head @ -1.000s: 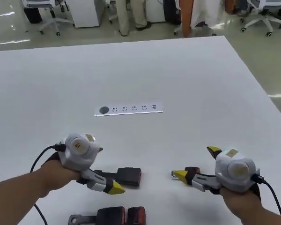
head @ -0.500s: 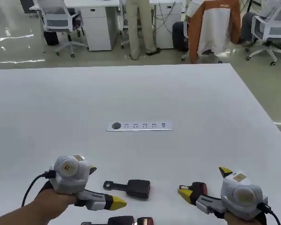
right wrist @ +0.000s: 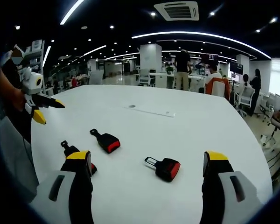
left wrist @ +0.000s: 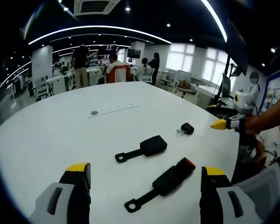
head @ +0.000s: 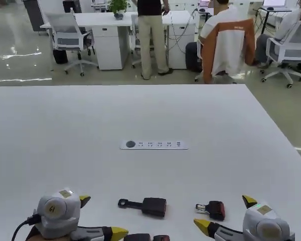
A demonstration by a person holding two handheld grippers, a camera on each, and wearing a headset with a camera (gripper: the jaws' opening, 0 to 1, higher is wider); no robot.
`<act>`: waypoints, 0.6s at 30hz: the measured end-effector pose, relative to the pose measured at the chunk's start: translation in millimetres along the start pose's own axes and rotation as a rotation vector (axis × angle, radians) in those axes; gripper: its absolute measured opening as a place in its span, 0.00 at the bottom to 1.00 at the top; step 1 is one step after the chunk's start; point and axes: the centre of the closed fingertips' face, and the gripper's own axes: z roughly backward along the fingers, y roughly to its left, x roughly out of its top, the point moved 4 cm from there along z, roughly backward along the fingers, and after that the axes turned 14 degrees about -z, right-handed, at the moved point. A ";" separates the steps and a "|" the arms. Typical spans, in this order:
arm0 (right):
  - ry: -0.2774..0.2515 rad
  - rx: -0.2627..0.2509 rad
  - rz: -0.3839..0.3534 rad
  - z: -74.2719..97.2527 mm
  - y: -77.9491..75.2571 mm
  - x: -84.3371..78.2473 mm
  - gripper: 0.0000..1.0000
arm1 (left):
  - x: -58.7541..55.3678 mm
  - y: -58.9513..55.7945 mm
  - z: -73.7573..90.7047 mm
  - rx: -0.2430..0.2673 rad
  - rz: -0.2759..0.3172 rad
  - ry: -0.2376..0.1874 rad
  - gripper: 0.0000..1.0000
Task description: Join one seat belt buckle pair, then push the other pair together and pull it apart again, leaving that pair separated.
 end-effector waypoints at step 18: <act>-0.027 -0.013 0.017 49.6 26.1 -16.9 0.99 | -20.7 -6.8 51.8 0.085 0.079 -0.116 1.00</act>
